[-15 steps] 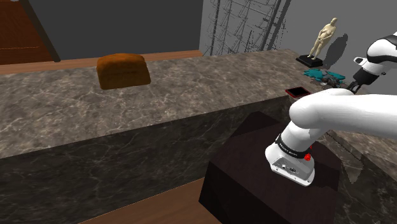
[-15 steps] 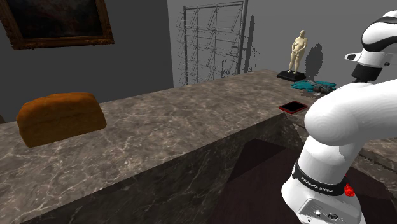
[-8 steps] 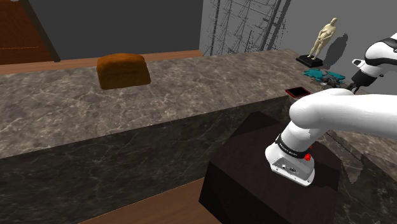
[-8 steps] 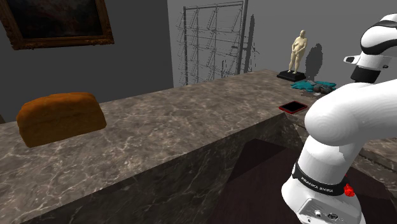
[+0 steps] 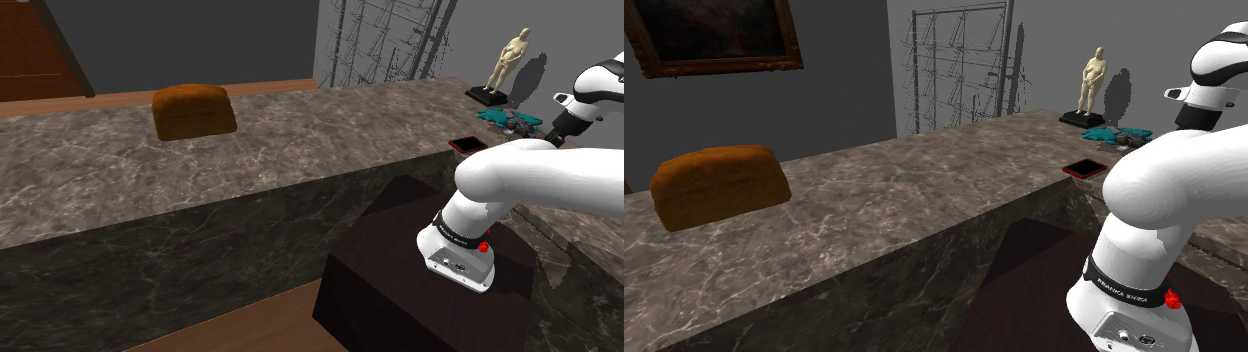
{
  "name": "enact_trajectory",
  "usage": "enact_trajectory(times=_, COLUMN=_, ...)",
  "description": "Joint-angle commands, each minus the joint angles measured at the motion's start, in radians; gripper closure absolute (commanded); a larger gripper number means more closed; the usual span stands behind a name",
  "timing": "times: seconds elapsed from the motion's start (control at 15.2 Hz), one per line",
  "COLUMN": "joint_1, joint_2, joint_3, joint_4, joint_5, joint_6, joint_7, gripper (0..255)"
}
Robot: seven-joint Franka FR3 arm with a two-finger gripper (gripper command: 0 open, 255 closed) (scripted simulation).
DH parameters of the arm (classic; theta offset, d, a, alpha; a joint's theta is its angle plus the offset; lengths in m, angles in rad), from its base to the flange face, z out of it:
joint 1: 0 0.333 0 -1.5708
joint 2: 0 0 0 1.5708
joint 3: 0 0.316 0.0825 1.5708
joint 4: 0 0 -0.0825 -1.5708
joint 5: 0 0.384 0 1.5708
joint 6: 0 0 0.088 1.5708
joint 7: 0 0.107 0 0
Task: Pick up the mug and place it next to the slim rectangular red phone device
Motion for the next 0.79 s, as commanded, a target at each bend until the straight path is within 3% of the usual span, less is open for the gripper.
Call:
enact_trajectory(times=0.0, joint_1=-0.005, joint_2=-0.001, joint_3=0.029, joint_4=0.018, joint_5=0.022, joint_6=-0.027, joint_7=-0.007, gripper=0)
enact_trajectory(times=0.2, joint_1=-0.012, joint_2=0.001, joint_3=0.103, joint_4=0.074, joint_5=0.08, joint_6=-0.1, joint_7=-0.025, gripper=0)
enact_trajectory(times=0.73, joint_1=-0.012, joint_2=0.001, joint_3=0.103, joint_4=0.074, joint_5=0.08, joint_6=-0.1, joint_7=-0.024, gripper=0)
